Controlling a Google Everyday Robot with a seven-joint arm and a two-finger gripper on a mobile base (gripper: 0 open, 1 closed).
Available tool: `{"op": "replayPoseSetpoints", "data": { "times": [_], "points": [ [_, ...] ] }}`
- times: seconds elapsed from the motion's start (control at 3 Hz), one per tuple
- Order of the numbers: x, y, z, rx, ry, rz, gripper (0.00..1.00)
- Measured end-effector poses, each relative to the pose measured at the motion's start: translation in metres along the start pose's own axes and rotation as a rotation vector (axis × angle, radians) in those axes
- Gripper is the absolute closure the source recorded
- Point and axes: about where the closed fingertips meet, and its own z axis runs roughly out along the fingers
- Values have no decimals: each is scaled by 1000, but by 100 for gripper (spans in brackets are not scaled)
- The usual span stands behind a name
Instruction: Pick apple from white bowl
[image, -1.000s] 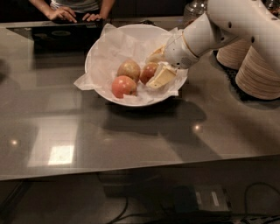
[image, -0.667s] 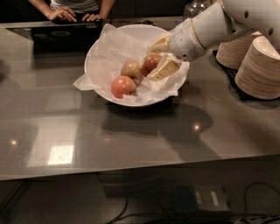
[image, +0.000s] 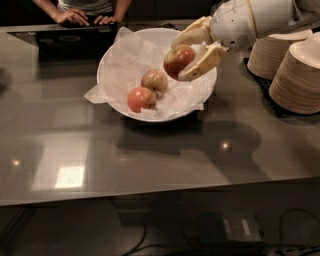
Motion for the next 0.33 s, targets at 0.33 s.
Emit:
{"op": "replayPoseSetpoints", "data": {
  "times": [0.33],
  "points": [
    [-5, -1, -2, 0, -11, -5, 100]
  ]
}}
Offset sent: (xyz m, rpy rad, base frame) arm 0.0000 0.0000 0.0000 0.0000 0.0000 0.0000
